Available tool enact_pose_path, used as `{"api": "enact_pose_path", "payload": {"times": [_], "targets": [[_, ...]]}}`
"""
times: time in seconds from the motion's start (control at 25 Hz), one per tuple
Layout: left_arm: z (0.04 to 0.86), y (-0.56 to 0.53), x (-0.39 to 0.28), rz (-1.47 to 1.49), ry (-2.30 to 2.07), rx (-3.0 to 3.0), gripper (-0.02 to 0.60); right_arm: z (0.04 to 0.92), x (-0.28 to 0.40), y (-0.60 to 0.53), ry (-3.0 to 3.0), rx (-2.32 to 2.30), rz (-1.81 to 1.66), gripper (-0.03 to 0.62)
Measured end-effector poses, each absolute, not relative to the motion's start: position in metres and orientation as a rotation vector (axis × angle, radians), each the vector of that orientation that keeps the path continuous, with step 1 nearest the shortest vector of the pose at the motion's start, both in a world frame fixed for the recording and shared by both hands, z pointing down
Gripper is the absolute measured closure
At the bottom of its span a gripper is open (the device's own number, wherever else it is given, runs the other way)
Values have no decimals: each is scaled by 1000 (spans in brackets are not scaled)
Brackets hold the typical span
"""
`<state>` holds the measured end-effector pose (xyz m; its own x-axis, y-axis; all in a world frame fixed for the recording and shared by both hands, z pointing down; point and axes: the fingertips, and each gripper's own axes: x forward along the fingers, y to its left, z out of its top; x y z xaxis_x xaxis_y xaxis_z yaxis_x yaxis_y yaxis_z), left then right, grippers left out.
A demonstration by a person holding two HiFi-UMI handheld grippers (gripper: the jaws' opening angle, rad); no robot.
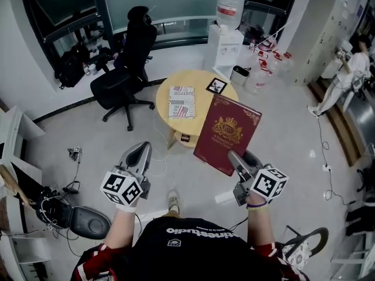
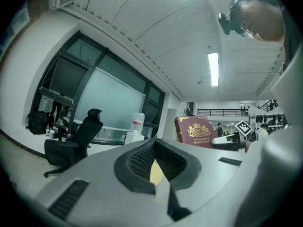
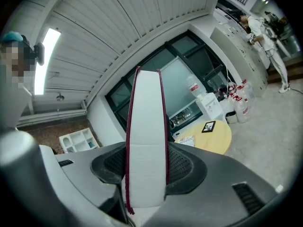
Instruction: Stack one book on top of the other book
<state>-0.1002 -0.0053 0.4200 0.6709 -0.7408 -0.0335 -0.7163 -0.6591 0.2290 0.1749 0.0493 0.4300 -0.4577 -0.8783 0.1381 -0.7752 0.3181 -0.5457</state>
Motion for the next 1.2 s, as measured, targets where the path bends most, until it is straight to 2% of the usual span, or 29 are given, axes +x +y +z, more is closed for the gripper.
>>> {"api": "enact_pose_path", "payload": {"times": [0.88,1.2], "targets": [[412,-199,-145,-209,-1104,2693,565,429,132,-137,2334,-1546,-956,358],[417,-224,-162,-215,-1070,2687,565,430,116,-166,2332,-1574,-975,358]]}}
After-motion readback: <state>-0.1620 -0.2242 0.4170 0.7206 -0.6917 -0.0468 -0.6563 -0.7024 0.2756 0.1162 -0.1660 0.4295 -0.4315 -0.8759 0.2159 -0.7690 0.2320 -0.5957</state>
